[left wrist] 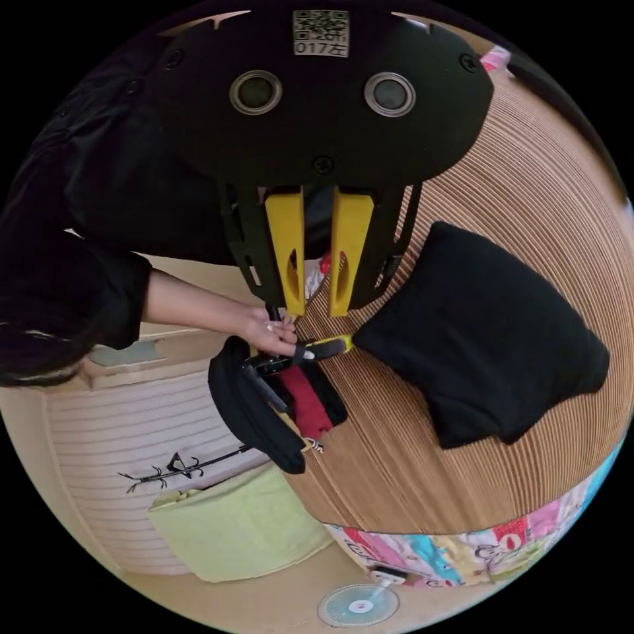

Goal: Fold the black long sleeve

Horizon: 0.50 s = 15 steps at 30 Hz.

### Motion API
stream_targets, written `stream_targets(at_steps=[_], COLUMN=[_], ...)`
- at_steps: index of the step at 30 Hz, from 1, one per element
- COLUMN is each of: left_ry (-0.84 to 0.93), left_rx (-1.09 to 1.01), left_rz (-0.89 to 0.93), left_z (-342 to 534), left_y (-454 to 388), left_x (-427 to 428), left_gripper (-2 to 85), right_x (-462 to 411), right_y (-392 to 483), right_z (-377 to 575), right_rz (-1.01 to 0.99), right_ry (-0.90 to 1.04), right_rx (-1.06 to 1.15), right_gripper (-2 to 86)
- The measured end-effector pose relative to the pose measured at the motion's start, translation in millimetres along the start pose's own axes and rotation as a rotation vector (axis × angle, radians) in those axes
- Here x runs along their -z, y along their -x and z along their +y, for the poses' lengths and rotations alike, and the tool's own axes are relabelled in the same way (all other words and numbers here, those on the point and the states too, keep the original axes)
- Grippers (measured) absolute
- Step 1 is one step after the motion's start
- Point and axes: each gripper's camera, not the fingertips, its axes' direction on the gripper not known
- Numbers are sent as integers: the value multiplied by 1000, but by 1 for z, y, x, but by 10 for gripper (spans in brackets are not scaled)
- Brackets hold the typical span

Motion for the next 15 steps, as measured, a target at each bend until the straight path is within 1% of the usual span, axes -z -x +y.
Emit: stream_targets(at_steps=[1,4,5,7,9,12,15], left_ry=[-6,-32,-38,-65,-88,-133,-162], left_rx=[53,200,228,338,421,544,645], left_rz=[11,13,10,-18,-38,-61,-112], left_z=[10,42,50,81,108,156,203], left_y=[10,38,43,59,68,76,77], left_x=[-1,4,6,15,23,36,46], left_gripper=[68,68,68,66,66,65,65], right_x=[4,2,-1,-18,-37,-69,-85], right_y=[-4,-6,-5,-1,-1,-4,-9], right_z=[-4,-23,-28,-51,-67,-86,-91], right_rz=[-45,-91,-87,-16,40,35,20], right_ry=[-32,-63,-57,-8,52,169,216], right_rx=[4,15,22,56,76,142,188], right_gripper=[84,147,159,202,220,226,225])
